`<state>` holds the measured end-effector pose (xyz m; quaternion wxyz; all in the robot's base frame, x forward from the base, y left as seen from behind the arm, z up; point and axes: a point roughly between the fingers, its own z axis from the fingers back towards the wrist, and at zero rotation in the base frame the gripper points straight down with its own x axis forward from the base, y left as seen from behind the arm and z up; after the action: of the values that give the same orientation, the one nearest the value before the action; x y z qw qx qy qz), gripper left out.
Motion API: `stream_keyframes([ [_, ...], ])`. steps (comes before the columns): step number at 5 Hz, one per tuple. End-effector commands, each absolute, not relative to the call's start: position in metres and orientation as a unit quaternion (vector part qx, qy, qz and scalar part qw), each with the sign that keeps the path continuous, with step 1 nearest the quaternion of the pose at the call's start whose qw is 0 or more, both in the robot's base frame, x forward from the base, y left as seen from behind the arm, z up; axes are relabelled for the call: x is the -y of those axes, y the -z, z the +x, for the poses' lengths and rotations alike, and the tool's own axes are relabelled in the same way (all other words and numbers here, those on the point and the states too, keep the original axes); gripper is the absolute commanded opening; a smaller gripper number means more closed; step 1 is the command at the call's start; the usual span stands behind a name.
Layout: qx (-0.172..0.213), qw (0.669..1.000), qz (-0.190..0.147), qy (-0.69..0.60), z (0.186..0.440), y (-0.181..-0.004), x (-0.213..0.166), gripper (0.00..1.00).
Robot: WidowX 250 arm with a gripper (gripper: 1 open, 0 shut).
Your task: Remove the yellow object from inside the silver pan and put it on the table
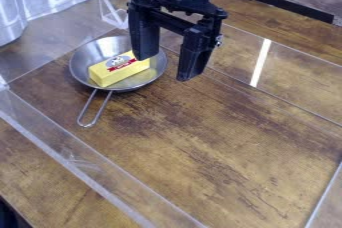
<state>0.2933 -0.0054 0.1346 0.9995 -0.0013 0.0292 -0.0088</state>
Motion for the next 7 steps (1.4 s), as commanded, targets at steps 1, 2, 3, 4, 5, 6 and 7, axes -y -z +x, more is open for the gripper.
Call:
stream_keyframes([
  [1, -0.035, 0.999, 0.001, 0.008, 0.293, -0.130, 0.003, 1.00],
  [2, -0.040, 0.999, 0.004, 0.006, 0.292, -0.125, -0.003, 1.00],
  [3, -0.045, 0.999, 0.008, 0.001, 0.291, -0.122, -0.008, 1.00],
  [4, -0.049, 0.999, 0.014, -0.008, 0.290, -0.122, -0.016, 1.00],
  [5, -0.052, 0.998, 0.019, -0.016, 0.288, -0.120, -0.023, 1.00],
  [6, -0.053, 0.998, 0.024, -0.025, 0.286, -0.119, -0.031, 1.00],
  [7, -0.051, 0.998, 0.026, -0.037, 0.287, -0.118, -0.039, 1.00],
])
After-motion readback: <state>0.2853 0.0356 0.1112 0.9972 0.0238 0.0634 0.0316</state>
